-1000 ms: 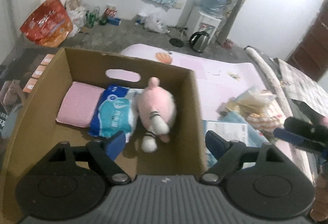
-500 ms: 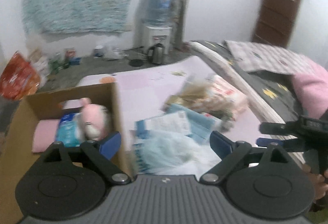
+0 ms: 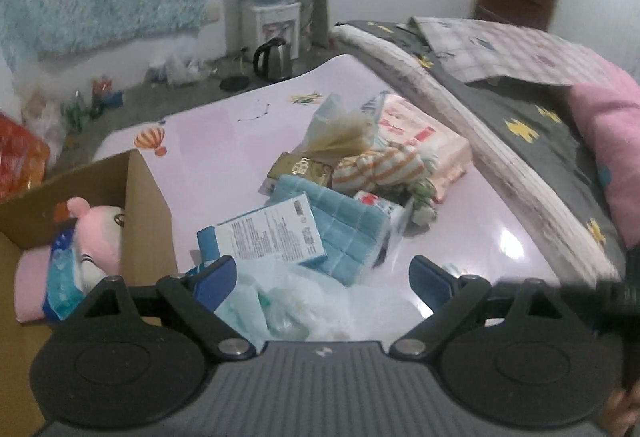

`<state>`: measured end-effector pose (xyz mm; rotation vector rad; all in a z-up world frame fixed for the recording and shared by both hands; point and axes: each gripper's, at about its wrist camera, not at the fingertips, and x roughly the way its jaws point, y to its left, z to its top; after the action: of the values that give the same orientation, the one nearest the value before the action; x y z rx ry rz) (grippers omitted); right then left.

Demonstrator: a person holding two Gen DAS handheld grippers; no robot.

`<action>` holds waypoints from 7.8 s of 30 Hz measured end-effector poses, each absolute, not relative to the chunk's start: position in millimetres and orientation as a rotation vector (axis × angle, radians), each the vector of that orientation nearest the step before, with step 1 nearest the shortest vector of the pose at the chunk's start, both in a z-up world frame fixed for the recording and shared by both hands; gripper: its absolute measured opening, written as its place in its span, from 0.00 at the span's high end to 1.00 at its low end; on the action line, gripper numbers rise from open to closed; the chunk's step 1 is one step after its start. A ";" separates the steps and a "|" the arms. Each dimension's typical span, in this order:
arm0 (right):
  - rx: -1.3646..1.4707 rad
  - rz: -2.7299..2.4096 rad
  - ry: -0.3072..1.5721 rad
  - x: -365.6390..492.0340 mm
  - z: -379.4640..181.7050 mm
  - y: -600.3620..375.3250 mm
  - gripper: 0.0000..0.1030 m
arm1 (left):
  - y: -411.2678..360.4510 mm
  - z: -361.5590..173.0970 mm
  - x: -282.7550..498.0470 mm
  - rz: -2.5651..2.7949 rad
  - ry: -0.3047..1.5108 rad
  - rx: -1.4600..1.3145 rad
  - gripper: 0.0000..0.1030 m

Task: Organize soft objects
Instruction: 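Withdraw both tools from the box back toward the pile on the bed, then close the right tool on the white-and-blue medicine box and lift it, then carry the medicine box in the right tool toward the cardboard box, then lower the medicine box into the cardboard box and open the right tool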

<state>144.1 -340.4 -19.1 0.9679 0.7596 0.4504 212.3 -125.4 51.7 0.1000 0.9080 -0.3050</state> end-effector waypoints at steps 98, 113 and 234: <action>0.757 0.570 0.771 164.8 -62.6 -330.9 0.27 | -124.3 -26.6 244.3 -0.282 1.212 -0.203 0.63; 0.877 0.531 0.914 198.1 -85.5 -354.3 0.31 | -122.3 -36.0 245.1 -0.281 1.226 -0.179 0.65; 0.899 0.482 1.405 196.7 -57.6 39.7 0.68 | 262.0 30.5 139.2 0.083 0.853 -0.683 0.47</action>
<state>196.7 39.7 -57.6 0.8993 1.4051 0.4824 139.2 262.0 30.5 -0.6830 0.8530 0.0833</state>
